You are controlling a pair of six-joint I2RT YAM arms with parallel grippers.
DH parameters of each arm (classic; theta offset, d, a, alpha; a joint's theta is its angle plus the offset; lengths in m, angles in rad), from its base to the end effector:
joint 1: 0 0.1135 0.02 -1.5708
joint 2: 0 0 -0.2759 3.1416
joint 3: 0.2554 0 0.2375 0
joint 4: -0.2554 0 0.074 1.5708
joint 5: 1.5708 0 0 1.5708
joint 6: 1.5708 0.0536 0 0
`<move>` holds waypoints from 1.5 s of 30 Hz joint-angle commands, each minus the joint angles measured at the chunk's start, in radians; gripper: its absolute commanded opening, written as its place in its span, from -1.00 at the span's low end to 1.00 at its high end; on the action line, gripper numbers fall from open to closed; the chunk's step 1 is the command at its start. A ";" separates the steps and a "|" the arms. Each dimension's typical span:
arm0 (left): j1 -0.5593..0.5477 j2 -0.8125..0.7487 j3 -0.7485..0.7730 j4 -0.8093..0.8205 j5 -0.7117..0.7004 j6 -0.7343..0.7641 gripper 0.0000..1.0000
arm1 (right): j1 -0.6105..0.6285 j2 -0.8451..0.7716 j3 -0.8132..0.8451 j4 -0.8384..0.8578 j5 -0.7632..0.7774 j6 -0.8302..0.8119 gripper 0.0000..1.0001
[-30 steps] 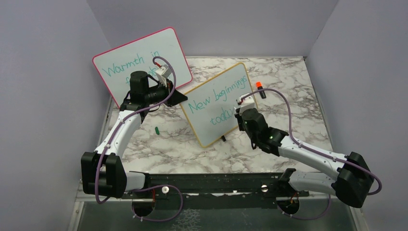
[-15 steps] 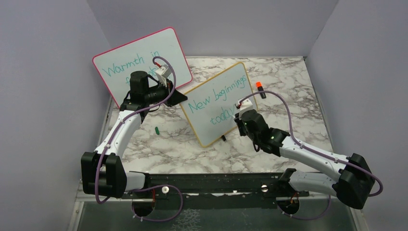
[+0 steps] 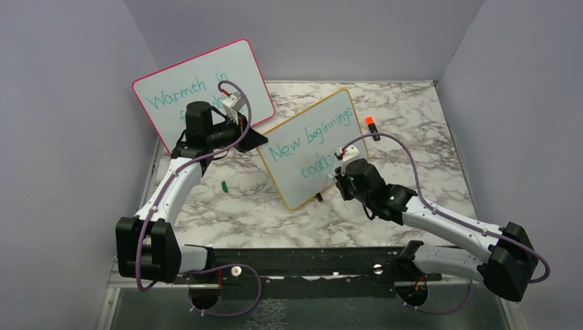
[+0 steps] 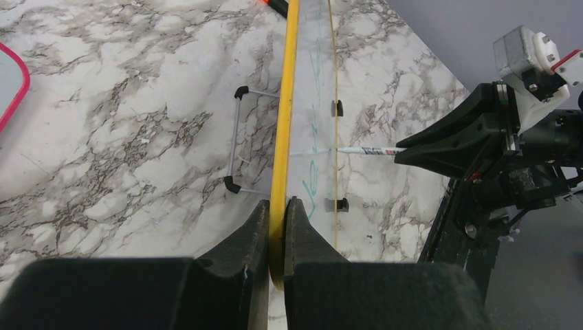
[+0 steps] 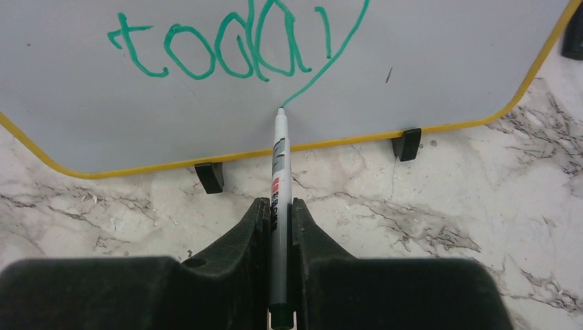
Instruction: Write a sentence on the whiteboard
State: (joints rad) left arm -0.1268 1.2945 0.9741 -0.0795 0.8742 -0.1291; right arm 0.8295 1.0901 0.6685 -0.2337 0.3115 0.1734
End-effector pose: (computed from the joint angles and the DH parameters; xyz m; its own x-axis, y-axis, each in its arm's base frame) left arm 0.2741 -0.0764 0.3213 -0.4837 -0.0216 -0.8750 0.7258 0.5489 -0.4147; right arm 0.1646 0.1554 0.2427 -0.4981 -0.3009 -0.8132 -0.4589 0.8872 -0.0472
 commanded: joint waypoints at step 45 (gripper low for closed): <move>0.002 0.027 -0.014 -0.052 -0.111 0.077 -1.00 | -0.060 -0.016 -0.061 0.236 0.190 0.004 -1.00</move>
State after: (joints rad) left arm -0.1268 1.2945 0.9741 -0.0795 0.8738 -0.1295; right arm 0.7719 1.1095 0.5991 0.0204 0.5117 0.1696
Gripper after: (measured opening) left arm 0.086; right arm 0.168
